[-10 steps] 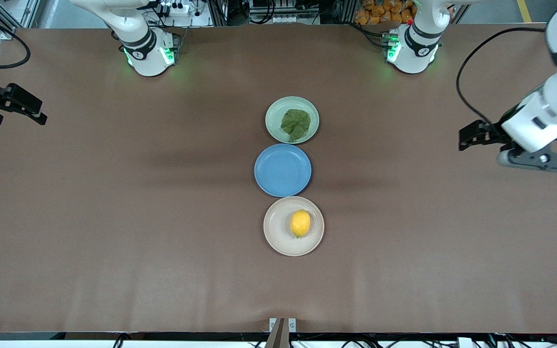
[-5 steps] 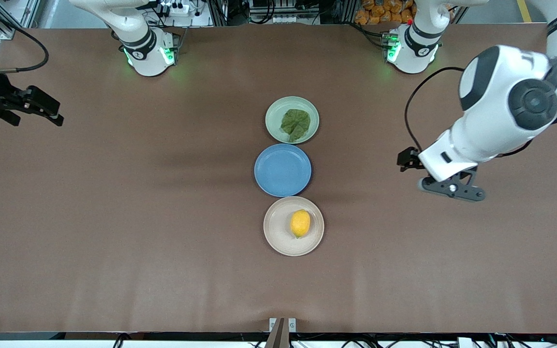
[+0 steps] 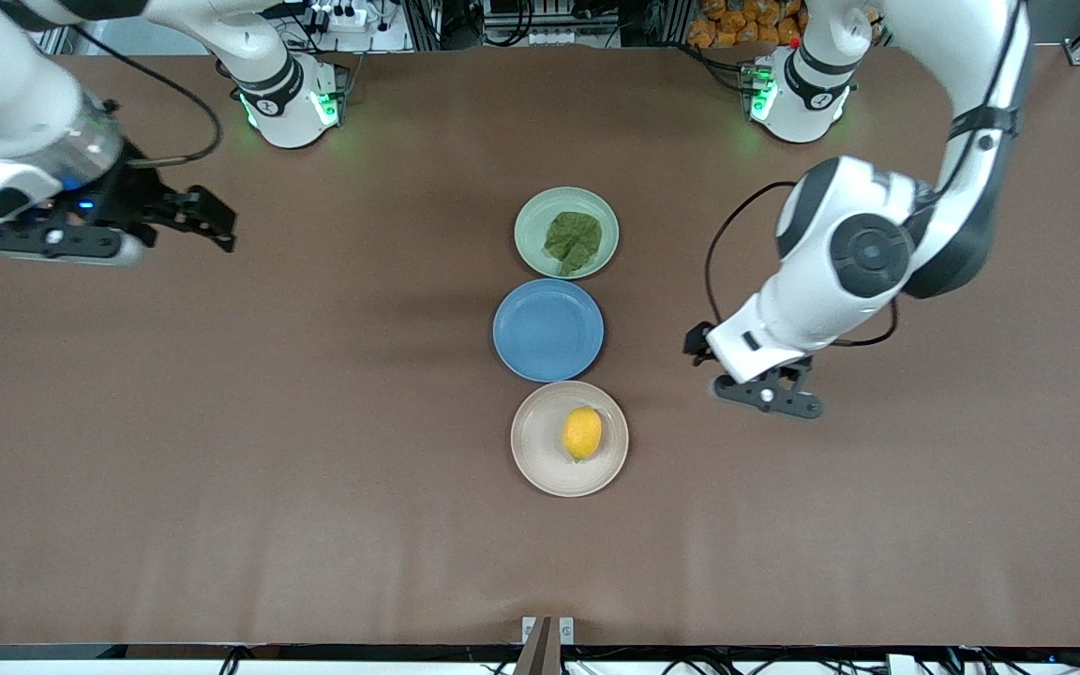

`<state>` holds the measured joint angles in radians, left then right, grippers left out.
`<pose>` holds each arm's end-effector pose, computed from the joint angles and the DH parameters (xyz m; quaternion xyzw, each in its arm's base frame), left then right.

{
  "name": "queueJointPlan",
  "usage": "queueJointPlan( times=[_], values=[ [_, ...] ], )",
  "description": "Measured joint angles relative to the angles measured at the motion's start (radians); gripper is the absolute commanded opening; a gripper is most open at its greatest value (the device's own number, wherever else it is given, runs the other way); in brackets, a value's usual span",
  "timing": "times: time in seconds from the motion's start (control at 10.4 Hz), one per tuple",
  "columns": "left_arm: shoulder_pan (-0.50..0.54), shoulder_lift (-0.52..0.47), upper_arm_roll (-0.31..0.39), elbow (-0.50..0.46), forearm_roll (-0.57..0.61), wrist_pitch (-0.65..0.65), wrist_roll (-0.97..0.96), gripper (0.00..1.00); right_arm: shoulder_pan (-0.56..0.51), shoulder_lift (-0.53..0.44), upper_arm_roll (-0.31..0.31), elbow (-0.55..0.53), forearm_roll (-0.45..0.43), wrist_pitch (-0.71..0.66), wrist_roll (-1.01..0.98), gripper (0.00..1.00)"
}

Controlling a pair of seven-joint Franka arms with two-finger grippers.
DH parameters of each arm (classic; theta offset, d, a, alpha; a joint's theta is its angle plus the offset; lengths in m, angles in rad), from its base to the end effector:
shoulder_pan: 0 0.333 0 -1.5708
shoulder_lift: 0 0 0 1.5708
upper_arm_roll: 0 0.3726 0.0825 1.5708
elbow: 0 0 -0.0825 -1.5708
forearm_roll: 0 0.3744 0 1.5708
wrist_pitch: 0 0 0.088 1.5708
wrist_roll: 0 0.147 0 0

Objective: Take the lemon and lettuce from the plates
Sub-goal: 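Move the left gripper toward the lemon while the right gripper reaches the lettuce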

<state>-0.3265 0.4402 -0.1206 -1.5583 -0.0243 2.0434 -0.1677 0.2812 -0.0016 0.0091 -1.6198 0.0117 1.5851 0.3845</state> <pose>0.6378 -0.2948 0.4138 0.9909 -0.1276 0.0118 0.0420 0.5197 0.1570 0.6206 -0.9987 0.0473 0.0176 0.0000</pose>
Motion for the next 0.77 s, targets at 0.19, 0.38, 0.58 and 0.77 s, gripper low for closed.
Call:
queueJointPlan(
  times=[0.19, 0.38, 0.58, 0.77],
  values=[
    [-0.014, 0.039, 0.0, 0.005, 0.0, 0.056, -0.003, 1.0, 0.081, 0.019, 0.0, -0.012, -0.013, 0.003, 0.103, 1.0],
    [-0.023, 0.083, -0.002, 0.049, 0.0, 0.098, -0.014, 1.0, 0.165, 0.05, 0.001, -0.022, -0.013, 0.007, 0.207, 1.0],
    [-0.067, 0.173, -0.003, 0.106, 0.0, 0.19, -0.08, 1.0, 0.263, 0.098, 0.002, -0.046, -0.013, 0.051, 0.315, 1.0],
    [-0.095, 0.236, -0.003, 0.131, 0.0, 0.269, -0.114, 1.0, 0.368, 0.158, 0.004, -0.071, -0.012, 0.125, 0.449, 1.0]
  ],
)
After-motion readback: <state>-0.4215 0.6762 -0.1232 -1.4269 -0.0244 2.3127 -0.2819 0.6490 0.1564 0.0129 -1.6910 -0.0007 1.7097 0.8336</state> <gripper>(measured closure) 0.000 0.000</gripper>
